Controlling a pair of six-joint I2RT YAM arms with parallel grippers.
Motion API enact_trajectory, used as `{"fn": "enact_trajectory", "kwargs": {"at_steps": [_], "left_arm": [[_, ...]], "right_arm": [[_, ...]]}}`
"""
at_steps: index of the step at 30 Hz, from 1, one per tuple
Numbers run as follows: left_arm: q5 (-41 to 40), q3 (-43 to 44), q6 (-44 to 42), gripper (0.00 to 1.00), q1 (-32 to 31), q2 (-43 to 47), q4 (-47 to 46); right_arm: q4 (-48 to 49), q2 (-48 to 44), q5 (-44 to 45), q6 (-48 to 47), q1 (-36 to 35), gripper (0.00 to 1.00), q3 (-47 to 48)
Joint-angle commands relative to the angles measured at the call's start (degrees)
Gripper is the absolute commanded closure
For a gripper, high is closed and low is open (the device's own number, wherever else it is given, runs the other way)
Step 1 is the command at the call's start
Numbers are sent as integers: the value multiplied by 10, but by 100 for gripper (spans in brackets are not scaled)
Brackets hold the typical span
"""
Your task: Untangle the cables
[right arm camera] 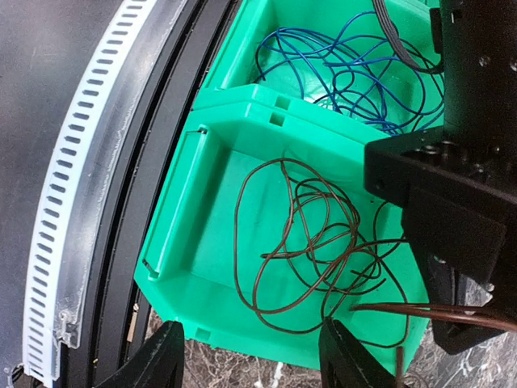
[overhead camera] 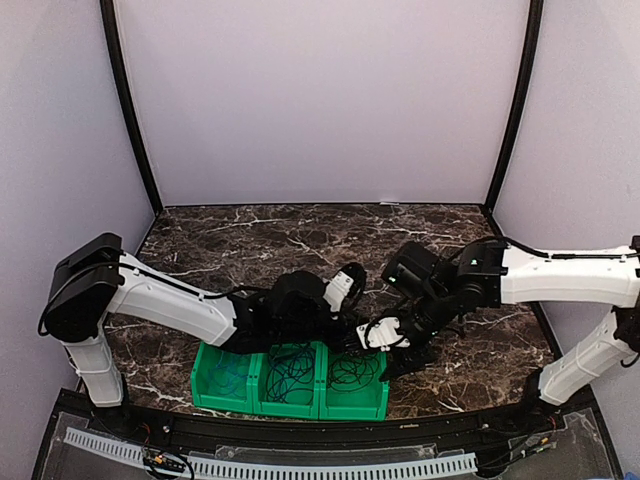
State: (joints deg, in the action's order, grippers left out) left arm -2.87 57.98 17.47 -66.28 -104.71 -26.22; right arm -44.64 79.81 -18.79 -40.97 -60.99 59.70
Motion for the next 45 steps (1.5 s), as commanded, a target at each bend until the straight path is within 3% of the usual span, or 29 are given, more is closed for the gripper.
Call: {"fn": "enact_trajectory", "kwargs": {"at_steps": [1, 10, 16, 18, 21, 23, 38, 45], "left_arm": [[46, -23, 41, 94, -3, 28, -41], [56, -49, 63, 94, -3, 45, -61], [51, -65, 68, 95, -2, 57, -65], [48, -69, 69, 95, -2, 61, -67], [39, -73, 72, 96, -2, 72, -58], [19, -80, 74, 94, 0, 89, -43], [-68, -106, 12, 88, 69, 290, 75], [-84, -110, 21, 86, 84, 306, 107]], "right_arm": [[53, 16, 63, -12, -20, 41, -2], [96, 57, 97, 2, -35, 40, -10], [115, 75, 101, 11, -39, 46, -20], [122, 82, 104, 16, -40, 57, -22], [123, 91, 105, 18, -40, 91, -19], [119, 95, 105, 14, -40, 100, -18], [77, 124, 94, 5, -44, 100, -8], [53, 114, 93, 7, -48, 100, 3]]}}
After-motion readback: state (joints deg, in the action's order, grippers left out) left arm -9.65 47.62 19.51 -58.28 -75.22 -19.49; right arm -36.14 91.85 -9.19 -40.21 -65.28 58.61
